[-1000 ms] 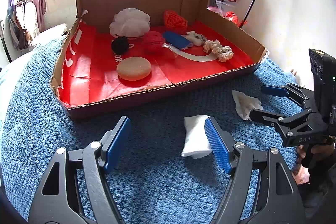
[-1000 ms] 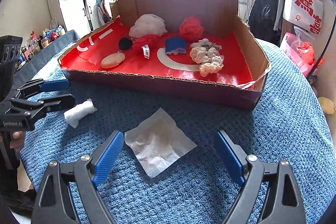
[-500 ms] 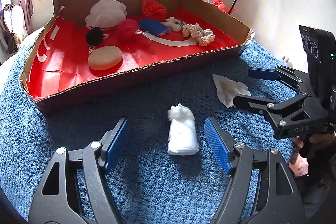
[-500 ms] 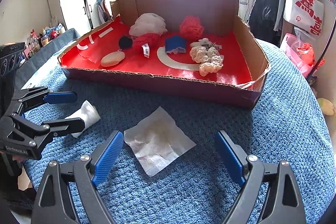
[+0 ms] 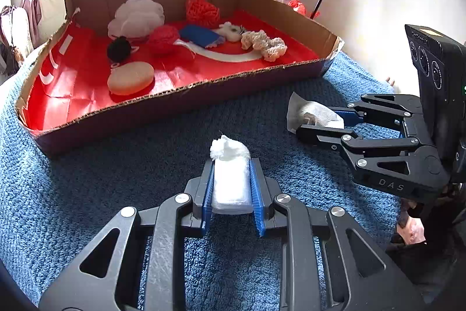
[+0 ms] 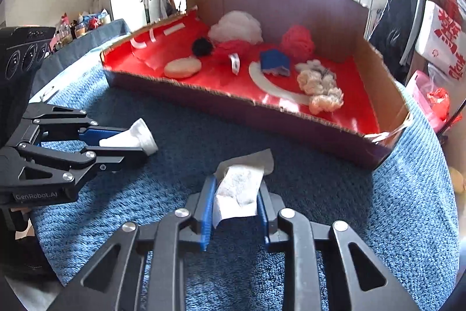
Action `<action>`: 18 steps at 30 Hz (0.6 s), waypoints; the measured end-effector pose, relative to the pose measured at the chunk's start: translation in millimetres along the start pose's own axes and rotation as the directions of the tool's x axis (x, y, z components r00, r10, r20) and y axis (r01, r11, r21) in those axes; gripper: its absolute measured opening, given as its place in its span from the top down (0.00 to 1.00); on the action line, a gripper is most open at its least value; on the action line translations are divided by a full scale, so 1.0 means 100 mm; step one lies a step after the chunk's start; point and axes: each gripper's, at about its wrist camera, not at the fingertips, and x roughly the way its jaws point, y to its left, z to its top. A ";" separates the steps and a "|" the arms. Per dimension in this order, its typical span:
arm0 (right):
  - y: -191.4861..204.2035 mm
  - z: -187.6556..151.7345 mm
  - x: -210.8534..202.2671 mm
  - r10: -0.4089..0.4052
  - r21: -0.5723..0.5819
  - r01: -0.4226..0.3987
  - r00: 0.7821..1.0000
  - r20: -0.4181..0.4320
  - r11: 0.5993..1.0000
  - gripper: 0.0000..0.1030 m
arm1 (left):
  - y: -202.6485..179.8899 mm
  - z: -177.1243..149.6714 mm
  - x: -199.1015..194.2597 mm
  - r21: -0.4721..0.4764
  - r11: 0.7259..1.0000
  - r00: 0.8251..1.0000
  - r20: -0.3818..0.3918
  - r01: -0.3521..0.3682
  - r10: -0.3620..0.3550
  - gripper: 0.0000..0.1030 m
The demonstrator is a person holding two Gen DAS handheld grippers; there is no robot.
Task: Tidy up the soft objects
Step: 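Carry both white items into the box and open both tools to release them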
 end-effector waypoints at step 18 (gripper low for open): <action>-0.22 0.59 -0.12 0.034 0.009 -0.036 0.992 0.120 0.999 0.74 | 0.16 0.71 0.06 0.016 1.000 0.999 0.052 0.007 -0.008 0.79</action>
